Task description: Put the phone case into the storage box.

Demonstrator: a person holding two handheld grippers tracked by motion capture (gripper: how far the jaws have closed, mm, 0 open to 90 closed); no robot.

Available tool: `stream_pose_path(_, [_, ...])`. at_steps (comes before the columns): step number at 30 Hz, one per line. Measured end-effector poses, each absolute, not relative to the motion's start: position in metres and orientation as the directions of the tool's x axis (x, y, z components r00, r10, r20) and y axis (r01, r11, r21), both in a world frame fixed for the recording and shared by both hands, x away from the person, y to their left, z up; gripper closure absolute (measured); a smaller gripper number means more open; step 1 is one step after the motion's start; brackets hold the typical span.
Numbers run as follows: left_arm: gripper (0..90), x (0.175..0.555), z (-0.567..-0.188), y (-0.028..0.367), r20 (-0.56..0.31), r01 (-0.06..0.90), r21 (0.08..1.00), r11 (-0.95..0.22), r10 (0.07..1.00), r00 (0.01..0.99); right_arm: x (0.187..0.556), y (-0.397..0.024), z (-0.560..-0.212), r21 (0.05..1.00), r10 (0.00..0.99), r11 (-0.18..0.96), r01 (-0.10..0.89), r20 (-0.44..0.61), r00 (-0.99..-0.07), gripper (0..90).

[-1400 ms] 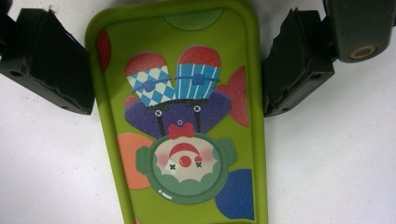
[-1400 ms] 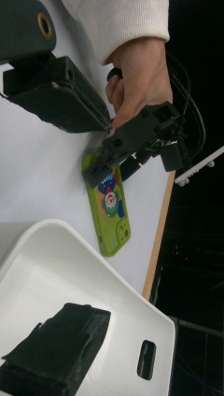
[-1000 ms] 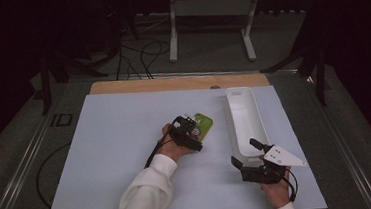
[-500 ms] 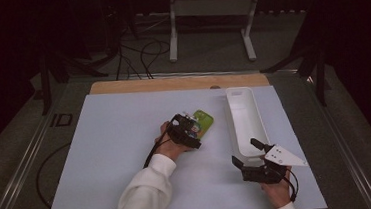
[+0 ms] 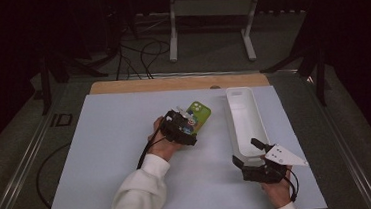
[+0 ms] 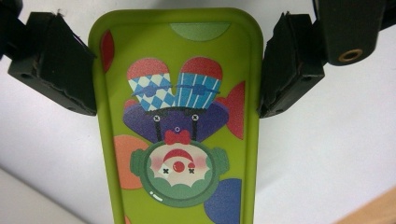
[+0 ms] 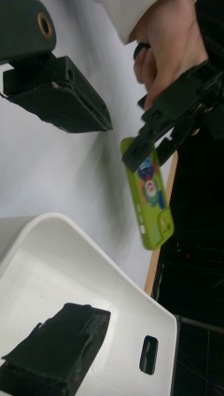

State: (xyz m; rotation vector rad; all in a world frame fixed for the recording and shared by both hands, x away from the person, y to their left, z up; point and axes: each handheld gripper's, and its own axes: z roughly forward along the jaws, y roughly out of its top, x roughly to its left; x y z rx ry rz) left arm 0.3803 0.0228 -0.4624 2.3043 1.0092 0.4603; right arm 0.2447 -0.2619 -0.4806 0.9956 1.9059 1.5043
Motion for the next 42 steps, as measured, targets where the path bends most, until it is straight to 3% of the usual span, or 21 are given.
stream_pose_path(24, [16.2, 0.338, -0.423, 0.062, 0.182, 0.395, 0.738, -0.547, 0.726, 0.663, 0.247, -0.262, -0.480, 0.961, 0.800, 0.117, 0.251, 0.059, -0.597, 8.4])
stream_pose_path(42, [16.1, 0.296, -0.427, 0.098, 0.233, 0.303, 0.805, -0.511, 0.740, 0.630, 0.247, -0.261, -0.479, 0.961, 0.800, 0.108, 0.255, 0.069, -0.596, 8.4])
